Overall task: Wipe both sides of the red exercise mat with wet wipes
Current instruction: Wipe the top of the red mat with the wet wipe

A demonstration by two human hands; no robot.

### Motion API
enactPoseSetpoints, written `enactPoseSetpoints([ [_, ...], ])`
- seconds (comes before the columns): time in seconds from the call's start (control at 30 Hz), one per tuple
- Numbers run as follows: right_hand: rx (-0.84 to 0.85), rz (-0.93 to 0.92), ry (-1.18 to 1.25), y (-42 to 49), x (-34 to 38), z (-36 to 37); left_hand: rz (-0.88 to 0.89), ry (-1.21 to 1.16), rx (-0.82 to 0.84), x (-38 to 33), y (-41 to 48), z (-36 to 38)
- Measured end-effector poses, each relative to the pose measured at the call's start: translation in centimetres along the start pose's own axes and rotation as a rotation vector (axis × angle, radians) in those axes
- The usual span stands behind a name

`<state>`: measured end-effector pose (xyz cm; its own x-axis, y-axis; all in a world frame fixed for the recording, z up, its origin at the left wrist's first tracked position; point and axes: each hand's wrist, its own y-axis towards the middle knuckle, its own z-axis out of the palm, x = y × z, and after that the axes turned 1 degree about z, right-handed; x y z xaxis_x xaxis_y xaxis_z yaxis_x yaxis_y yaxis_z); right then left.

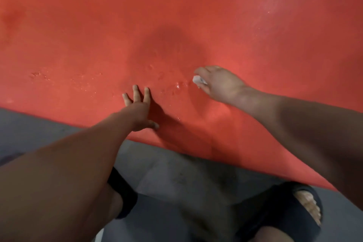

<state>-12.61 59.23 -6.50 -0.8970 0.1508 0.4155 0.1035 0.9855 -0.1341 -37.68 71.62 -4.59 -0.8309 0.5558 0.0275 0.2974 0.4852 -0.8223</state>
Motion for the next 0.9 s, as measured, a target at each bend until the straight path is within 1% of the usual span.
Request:
enactPoseSetpoints([
  [0.1,0.003,-0.017,-0.022,0.5,0.9,-0.2,-0.057,0.002,-0.005,-0.9,0.3,0.1],
  [0.23,0.0,-0.124,-0.057,0.3,0.4,0.4,-0.076,-0.012,0.012,-1.0,0.5,0.4],
  [0.27,-0.007,-0.107,-0.045,0.6,0.3,0.3,-0.078,-0.017,0.013,-1.0,0.5,0.5],
  [0.3,-0.021,-0.052,-0.017,1.2,0.3,0.2,-0.081,-0.022,0.014,-1.0,0.6,0.6],
  [0.4,-0.113,0.219,0.083,3.4,0.4,-0.1,-0.094,-0.03,0.019,-1.1,0.7,0.6],
  [0.43,-0.132,0.261,0.091,3.7,0.6,0.0,-0.099,-0.03,0.023,-1.1,0.7,0.5],
  [0.47,-0.119,0.253,0.082,3.7,1.1,0.1,-0.105,-0.028,0.026,-1.2,0.6,0.4],
  [0.53,-0.046,0.125,0.067,2.9,2.5,0.9,-0.116,-0.021,0.034,-1.3,0.5,0.3],
  [0.67,0.09,-0.293,0.061,-0.5,4.6,2.8,-0.124,-0.013,0.047,-1.5,0.4,0.4],
  [0.7,0.137,-0.359,0.017,-0.4,4.1,2.7,-0.126,-0.011,0.051,-1.6,0.4,0.4],
  [0.73,0.172,-0.369,-0.028,0.1,3.5,2.2,-0.128,-0.011,0.053,-1.6,0.4,0.3],
  [0.77,0.165,-0.321,-0.056,0.9,2.8,1.7,-0.131,-0.012,0.055,-1.7,0.3,0.3],
  [0.8,0.11,-0.232,-0.06,1.8,1.8,1.2,-0.135,-0.012,0.057,-1.7,0.3,0.3],
  [0.87,-0.024,0.046,-0.074,3.0,0.4,0.3,-0.139,-0.014,0.059,-1.8,0.3,0.2],
  [0.9,-0.056,0.139,-0.079,3.1,0.4,0.3,-0.139,-0.015,0.06,-1.8,0.3,0.1],
])
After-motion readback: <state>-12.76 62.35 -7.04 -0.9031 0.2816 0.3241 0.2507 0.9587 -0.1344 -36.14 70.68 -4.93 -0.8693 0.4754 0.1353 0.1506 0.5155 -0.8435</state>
